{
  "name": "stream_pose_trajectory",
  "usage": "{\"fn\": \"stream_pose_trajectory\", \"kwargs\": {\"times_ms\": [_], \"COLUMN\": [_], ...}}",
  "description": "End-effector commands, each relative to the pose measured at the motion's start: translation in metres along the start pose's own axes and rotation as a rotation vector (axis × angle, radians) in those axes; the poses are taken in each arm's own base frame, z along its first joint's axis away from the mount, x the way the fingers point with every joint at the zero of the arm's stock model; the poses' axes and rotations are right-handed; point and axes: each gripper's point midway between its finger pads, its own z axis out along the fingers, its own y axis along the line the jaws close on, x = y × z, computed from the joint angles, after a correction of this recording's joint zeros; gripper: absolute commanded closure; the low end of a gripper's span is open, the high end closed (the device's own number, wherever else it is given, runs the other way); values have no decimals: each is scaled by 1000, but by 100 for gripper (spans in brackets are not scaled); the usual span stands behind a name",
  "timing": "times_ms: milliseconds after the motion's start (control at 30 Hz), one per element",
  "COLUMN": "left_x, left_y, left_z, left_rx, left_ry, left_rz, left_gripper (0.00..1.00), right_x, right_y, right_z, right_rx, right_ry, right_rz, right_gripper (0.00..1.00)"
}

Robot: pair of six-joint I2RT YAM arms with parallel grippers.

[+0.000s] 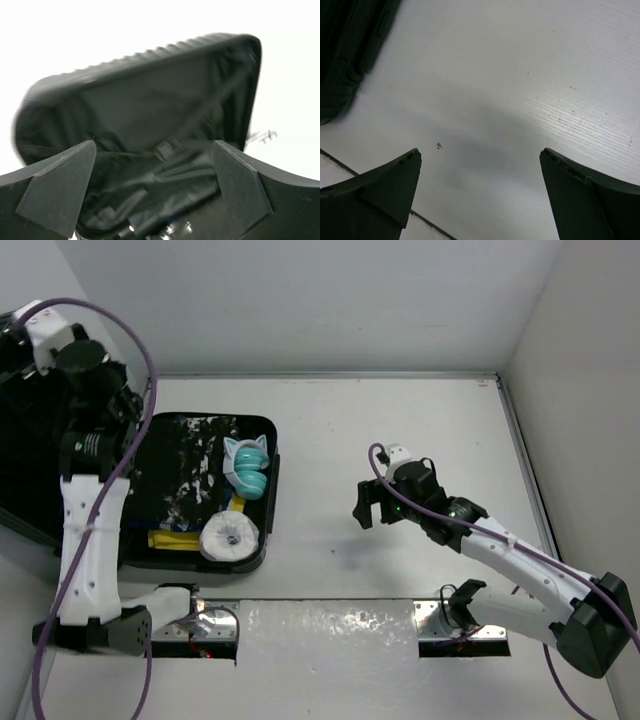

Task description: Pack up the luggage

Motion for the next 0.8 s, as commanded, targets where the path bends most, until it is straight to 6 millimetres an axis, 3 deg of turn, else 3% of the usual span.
{"fn": "stream_pose_trajectory", "kwargs": {"times_ms": [0, 100, 200, 367, 400, 533, 767], "left_x": [-30, -13, 7, 43, 54, 68, 107], "left_y": [49, 82, 94, 112, 125, 152, 158], "left_z": [-4, -4, -4, 12, 13, -5, 1], "left_rx": [-136, -236, -275, -396, -446, -471, -560], "left_ry": [-100, -68, -68, -49, -34, -88, -10], "left_rz": [-93, -179, -373, -402, -435, -538, -495], "left_gripper": [0, 0, 0, 0, 0, 0, 0], "right_x": [9, 21, 25, 35, 39, 53, 56], "right_y": [2, 3, 7, 11, 10, 10, 12], "right_z": [-4, 0, 5, 10, 10, 16, 17], "right_rx": [-33, -51, -80, -112, -112, -119, -133], "right_ry": [13, 47, 53, 63, 67, 107, 121], "right_rz": [-43, -51, -52, -30, -24, -7, -18], "right_gripper": [1, 1, 1, 1, 1, 1, 1]}}
